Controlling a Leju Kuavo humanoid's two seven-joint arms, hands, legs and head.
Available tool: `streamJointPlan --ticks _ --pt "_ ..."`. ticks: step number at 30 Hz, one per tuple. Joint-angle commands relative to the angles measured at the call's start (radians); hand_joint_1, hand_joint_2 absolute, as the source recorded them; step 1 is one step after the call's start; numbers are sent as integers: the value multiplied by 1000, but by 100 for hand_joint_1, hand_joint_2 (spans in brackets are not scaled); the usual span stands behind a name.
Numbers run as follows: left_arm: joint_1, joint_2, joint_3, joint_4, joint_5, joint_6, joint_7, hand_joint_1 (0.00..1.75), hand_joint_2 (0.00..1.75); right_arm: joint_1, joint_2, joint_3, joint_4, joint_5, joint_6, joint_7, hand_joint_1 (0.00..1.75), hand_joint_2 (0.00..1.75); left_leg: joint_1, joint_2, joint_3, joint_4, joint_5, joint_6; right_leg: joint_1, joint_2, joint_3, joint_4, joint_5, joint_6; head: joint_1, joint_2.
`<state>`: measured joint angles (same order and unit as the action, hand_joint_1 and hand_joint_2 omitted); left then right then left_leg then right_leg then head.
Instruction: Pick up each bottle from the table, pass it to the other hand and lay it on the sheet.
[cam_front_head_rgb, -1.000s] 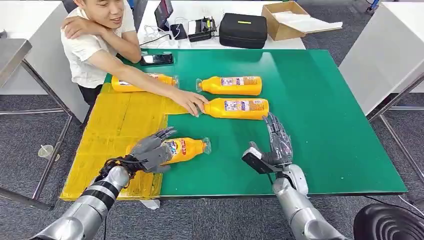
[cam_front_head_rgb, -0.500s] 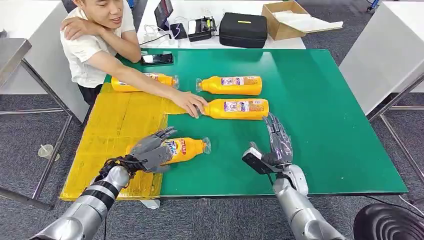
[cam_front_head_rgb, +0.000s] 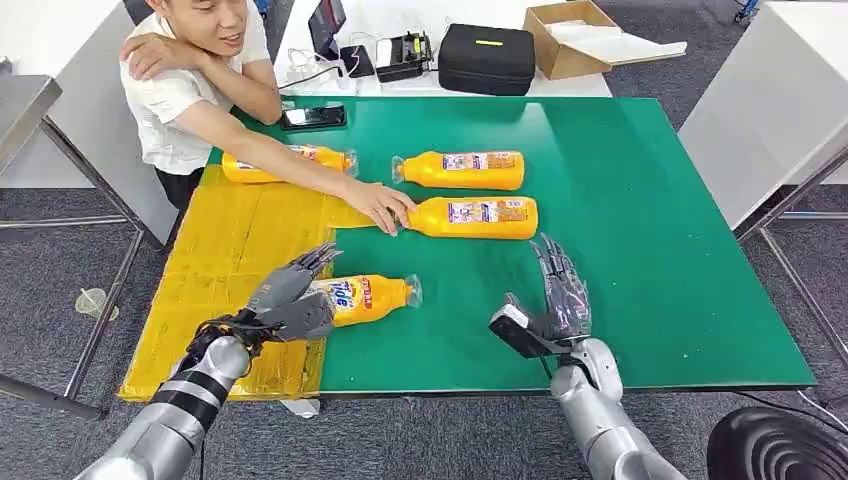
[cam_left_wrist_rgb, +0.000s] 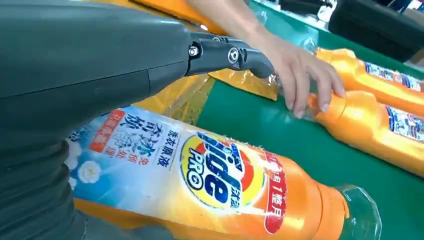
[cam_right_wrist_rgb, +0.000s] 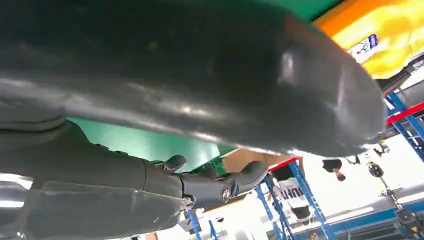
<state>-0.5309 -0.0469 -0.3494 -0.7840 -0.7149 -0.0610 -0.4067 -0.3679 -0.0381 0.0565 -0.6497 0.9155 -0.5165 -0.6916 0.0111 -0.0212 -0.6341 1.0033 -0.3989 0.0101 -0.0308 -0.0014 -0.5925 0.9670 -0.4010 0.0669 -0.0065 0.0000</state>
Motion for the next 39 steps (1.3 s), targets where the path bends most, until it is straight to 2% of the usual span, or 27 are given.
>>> streamJointPlan --ticks 1,13,18,25,27,28,29,31,33,39 --pt "-5 47 -64 -41 13 0 18 0 175 -13 -1 -13 0 14 12 1 0 0 0 2 2 0 -1 0 1 1 2 0 -1 -3 0 0" --pt "15 54 -66 -96 20 14 29 0 175 2 -3 -32 -17 21 19 2 0 0 0 2 2 0 -1 0 1 0 2 0 -1 -3 0 0" --pt "73 40 -39 -198 66 14 15 0 175 35 1 -39 -86 -41 37 -7 0 0 0 3 3 1 -2 0 1 1 3 0 -2 -3 0 0" --pt "75 40 -39 -200 66 14 15 0 175 35 1 -39 -86 -41 37 -7 0 0 0 2 1 0 -1 0 1 1 1 0 -1 -3 0 0" --pt "114 8 15 -257 123 17 -6 0 175 55 1 -27 -132 -80 16 -7 0 0 0 2 2 1 -2 0 1 1 2 0 -1 -3 0 0" --pt "163 -31 61 -336 177 26 -29 0 175 70 5 -34 -161 -80 -12 -7 0 0 0 2 1 0 -1 0 1 1 1 0 -1 -3 0 0" --pt "221 -73 101 -442 218 23 -21 0 175 90 8 -45 -191 -6 -45 24 0 175 0 1 0 0 -1 0 0 0 0 0 -1 -2 0 0" --pt "287 -114 135 -588 254 30 12 0 175 130 -8 -38 -248 144 -64 117 0 175 0 1 1 1 -2 1 1 0 1 0 -2 -2 0 0" --pt "309 -126 159 -652 288 25 29 0 175 145 -23 -35 -262 208 -56 151 0 175 0 3 4 3 -5 1 1 0 5 1 -4 -4 0 0" --pt "328 -169 203 -735 353 -2 41 0 175 123 -77 -26 -164 255 75 213 0 175 1 3 3 3 -6 0 2 1 4 2 -4 -5 0 0"
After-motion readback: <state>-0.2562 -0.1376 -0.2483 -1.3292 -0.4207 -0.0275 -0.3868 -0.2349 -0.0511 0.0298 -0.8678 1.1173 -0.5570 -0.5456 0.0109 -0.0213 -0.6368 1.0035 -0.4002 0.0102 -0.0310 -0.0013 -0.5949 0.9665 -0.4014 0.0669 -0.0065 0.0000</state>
